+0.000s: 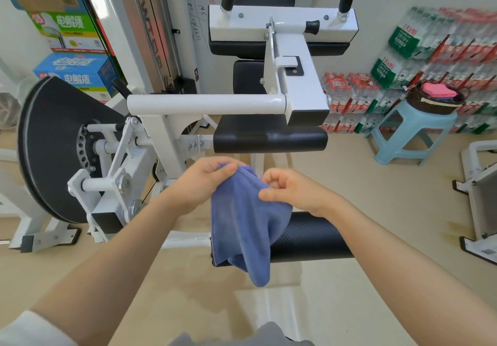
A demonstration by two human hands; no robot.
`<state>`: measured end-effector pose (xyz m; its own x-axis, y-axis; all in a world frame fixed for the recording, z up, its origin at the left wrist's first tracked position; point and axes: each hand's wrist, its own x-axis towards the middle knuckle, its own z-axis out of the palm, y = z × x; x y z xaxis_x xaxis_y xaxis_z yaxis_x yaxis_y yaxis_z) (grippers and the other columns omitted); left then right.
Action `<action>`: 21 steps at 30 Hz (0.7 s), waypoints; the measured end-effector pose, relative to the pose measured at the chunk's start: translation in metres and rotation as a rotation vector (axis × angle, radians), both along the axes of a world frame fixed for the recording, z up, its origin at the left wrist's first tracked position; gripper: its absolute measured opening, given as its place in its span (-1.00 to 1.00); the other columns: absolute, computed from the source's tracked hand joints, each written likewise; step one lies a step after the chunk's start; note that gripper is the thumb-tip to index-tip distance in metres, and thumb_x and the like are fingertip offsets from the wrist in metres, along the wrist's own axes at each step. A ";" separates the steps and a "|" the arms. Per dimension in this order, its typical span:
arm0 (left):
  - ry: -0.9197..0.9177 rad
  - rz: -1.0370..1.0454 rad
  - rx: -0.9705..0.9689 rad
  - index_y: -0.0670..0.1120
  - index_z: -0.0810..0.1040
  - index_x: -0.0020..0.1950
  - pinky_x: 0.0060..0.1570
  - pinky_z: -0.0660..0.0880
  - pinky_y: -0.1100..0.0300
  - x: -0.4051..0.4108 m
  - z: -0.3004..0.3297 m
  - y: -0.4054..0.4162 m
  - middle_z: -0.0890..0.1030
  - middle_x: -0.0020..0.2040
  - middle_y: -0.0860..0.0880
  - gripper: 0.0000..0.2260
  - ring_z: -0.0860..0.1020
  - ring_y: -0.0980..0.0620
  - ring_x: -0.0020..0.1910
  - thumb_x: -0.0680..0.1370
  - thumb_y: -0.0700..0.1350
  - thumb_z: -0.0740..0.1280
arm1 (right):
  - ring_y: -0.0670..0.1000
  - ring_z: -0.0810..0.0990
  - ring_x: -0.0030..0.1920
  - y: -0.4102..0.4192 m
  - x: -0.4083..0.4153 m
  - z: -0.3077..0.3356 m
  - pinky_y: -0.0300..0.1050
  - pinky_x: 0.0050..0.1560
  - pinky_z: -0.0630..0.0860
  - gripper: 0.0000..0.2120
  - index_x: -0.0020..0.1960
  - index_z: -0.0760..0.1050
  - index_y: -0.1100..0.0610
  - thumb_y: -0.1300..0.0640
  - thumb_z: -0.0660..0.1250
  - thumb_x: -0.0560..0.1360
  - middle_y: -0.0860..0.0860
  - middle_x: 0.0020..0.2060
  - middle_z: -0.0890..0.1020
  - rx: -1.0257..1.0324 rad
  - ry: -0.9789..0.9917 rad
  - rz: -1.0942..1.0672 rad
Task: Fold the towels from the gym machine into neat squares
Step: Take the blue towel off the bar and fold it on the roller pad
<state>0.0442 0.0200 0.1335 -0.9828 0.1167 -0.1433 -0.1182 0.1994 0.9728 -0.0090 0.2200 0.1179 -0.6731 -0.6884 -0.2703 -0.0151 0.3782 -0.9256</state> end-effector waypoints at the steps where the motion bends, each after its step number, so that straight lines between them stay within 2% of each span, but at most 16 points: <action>1: 0.042 0.061 -0.028 0.08 0.63 -0.05 0.00 0.47 0.29 -0.002 -0.001 -0.002 0.67 -0.10 0.14 -0.74 0.59 0.21 -0.05 0.62 -0.13 0.16 | -0.05 0.47 -0.28 0.005 0.001 -0.003 -0.18 -0.22 0.40 -0.81 -0.18 0.47 0.21 0.09 0.40 0.45 0.01 -0.32 0.52 0.071 -0.023 0.065; 3: 0.094 0.173 0.002 0.08 0.62 -0.07 -0.02 0.48 0.28 -0.007 0.001 -0.005 0.67 -0.13 0.14 -0.75 0.59 0.18 -0.07 0.62 -0.12 0.16 | -0.05 0.50 -0.20 0.016 0.001 -0.011 -0.15 -0.12 0.42 -0.66 -0.16 0.53 0.23 -0.07 0.40 0.39 0.00 -0.25 0.55 0.257 -0.042 0.189; 6: 0.131 0.371 0.125 0.03 0.61 -0.05 0.04 0.49 0.15 -0.015 0.006 -0.015 0.65 -0.06 -0.01 -0.78 0.58 0.02 0.00 0.61 -0.11 0.17 | -0.10 0.52 -0.17 0.032 -0.003 -0.021 -0.20 -0.04 0.43 -0.76 -0.27 0.56 -0.01 -0.13 0.33 0.47 -0.14 -0.25 0.57 0.496 -0.073 0.249; 7: 0.154 0.387 0.089 0.04 0.61 -0.07 0.04 0.50 0.16 -0.017 0.006 -0.019 0.65 -0.07 -0.02 -0.78 0.58 0.04 -0.01 0.61 -0.10 0.17 | -0.11 0.52 -0.13 0.038 -0.006 -0.023 -0.20 0.01 0.41 -0.75 -0.22 0.56 -0.03 -0.17 0.27 0.49 -0.16 -0.20 0.57 0.551 -0.067 0.234; 9: 0.184 0.359 -0.039 0.08 0.60 -0.13 -0.08 0.51 0.31 -0.017 0.002 -0.022 0.64 -0.16 0.08 -0.76 0.58 0.21 -0.15 0.61 -0.11 0.17 | -0.08 0.52 -0.02 0.048 -0.015 -0.025 -0.16 0.07 0.39 -0.65 -0.03 0.58 0.00 -0.23 0.18 0.51 -0.13 -0.04 0.57 0.678 0.019 0.188; 11: 0.172 0.363 -0.133 0.10 0.59 -0.18 -0.18 0.49 0.38 -0.015 -0.006 -0.023 0.62 -0.25 0.15 -0.75 0.55 0.29 -0.26 0.60 -0.12 0.19 | 0.00 0.51 -0.02 0.056 -0.025 -0.027 -0.12 0.00 0.39 -0.66 0.01 0.53 0.09 -0.15 0.14 0.55 -0.01 0.02 0.59 0.777 0.229 0.133; 14: 0.133 0.404 -0.151 0.10 0.61 -0.26 -0.11 0.45 0.19 -0.015 -0.021 -0.031 0.61 -0.30 0.13 -0.73 0.53 0.14 -0.24 0.58 -0.12 0.24 | 0.10 0.55 -0.10 0.070 -0.034 -0.030 -0.01 -0.09 0.50 -0.77 0.02 0.45 0.11 -0.02 0.12 0.59 0.13 -0.03 0.62 0.785 0.649 -0.126; 16: 0.112 0.400 -0.118 0.12 0.63 -0.31 -0.14 0.45 0.22 -0.015 -0.027 -0.038 0.61 -0.36 0.19 -0.69 0.53 0.20 -0.28 0.57 -0.14 0.26 | 0.14 0.56 -0.12 0.082 -0.037 -0.033 0.08 -0.08 0.54 -0.78 0.06 0.45 0.12 -0.01 0.15 0.58 0.12 -0.09 0.62 0.691 0.795 -0.236; 18: 0.100 0.363 -0.108 0.10 0.62 -0.30 -0.17 0.43 0.27 -0.012 -0.028 -0.041 0.61 -0.36 0.23 -0.70 0.52 0.27 -0.31 0.57 -0.15 0.26 | 0.13 0.56 -0.13 0.089 -0.040 -0.033 0.03 -0.11 0.52 -0.79 0.01 0.49 0.11 -0.01 0.18 0.57 0.10 -0.13 0.63 0.645 0.877 -0.181; 21: 0.097 0.301 -0.121 0.11 0.63 -0.26 -0.10 0.43 0.23 -0.012 -0.029 -0.044 0.62 -0.30 0.24 -0.72 0.53 0.15 -0.18 0.57 -0.16 0.26 | 0.11 0.55 -0.11 0.094 -0.047 -0.029 -0.10 -0.10 0.35 -0.71 -0.14 0.60 0.11 -0.03 0.19 0.54 0.06 -0.25 0.63 0.634 1.026 -0.063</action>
<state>0.0318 -0.0236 0.1044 -0.9803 -0.1927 -0.0429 -0.0977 0.2846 0.9537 -0.0556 0.3143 0.0886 -0.8002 -0.5850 0.1321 -0.5994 0.7874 -0.1437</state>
